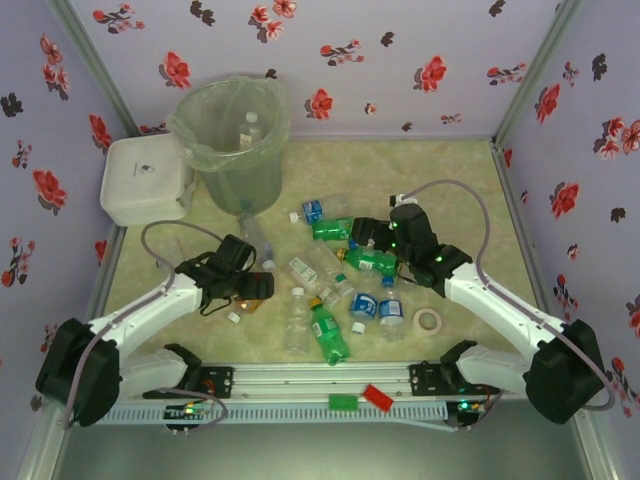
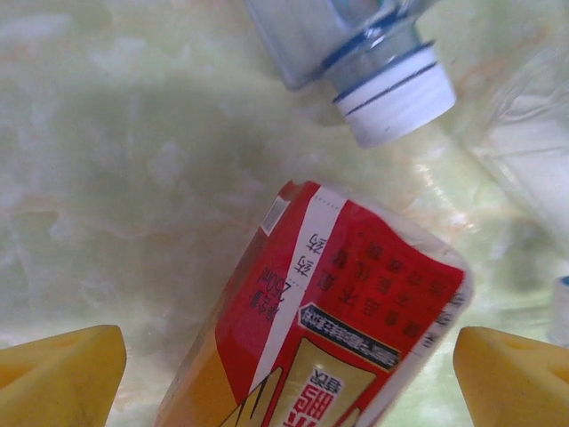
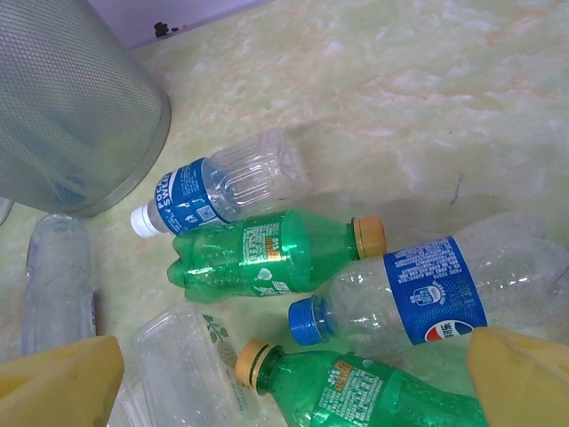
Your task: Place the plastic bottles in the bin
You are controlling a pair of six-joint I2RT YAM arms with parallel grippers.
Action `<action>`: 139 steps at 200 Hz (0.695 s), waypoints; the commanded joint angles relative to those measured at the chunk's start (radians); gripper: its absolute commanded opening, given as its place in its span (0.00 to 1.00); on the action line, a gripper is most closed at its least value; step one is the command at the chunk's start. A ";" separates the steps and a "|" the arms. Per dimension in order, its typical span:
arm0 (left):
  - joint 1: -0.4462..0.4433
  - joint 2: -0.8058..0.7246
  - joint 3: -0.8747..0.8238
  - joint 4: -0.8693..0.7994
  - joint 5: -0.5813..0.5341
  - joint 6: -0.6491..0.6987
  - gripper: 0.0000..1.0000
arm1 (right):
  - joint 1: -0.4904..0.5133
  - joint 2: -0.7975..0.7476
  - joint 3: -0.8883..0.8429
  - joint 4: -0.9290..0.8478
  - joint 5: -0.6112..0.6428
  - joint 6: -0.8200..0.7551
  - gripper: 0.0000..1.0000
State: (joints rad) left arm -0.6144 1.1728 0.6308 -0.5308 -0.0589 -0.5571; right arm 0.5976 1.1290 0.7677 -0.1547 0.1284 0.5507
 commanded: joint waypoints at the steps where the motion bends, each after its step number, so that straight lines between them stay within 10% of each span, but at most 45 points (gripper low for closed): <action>1: -0.022 0.041 0.005 0.000 -0.060 0.024 0.94 | 0.002 -0.026 -0.008 -0.006 0.040 0.014 1.00; 139: -0.071 0.142 0.012 0.018 -0.160 0.001 0.61 | 0.002 -0.029 -0.019 -0.031 0.059 0.023 1.00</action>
State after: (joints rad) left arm -0.6800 1.3525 0.6312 -0.5056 -0.1658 -0.5449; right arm 0.5976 1.1206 0.7616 -0.1661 0.1646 0.5610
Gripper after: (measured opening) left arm 0.629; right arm 0.996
